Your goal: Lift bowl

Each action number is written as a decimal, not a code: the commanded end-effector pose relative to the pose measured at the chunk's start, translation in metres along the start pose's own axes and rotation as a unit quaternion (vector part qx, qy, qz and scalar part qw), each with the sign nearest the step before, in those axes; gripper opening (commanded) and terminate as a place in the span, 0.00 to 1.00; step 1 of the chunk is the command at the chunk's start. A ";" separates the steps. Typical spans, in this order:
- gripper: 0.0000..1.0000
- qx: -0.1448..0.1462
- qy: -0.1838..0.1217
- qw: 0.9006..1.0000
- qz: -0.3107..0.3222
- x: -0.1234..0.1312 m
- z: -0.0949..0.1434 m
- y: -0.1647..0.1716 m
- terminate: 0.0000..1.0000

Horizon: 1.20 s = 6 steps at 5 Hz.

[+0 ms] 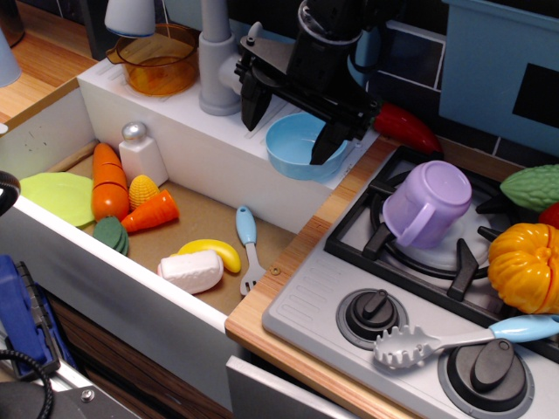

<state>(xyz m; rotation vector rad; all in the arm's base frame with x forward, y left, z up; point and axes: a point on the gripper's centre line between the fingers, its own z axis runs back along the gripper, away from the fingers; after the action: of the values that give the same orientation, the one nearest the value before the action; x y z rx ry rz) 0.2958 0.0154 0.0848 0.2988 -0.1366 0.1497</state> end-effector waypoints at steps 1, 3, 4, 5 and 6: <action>1.00 0.000 0.000 1.000 0.000 0.000 0.000 0.000 0.00; 1.00 -0.021 -0.047 0.989 -0.138 0.018 -0.012 0.000 0.00; 1.00 -0.047 -0.058 0.983 -0.170 0.019 -0.023 -0.002 0.00; 1.00 -0.064 -0.069 0.978 -0.186 0.018 -0.035 -0.004 0.00; 1.00 -0.077 -0.079 0.975 -0.194 0.020 -0.050 -0.004 0.00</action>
<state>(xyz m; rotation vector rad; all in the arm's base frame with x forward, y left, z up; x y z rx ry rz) 0.3186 0.0269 0.0253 0.1604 -0.2150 -0.2859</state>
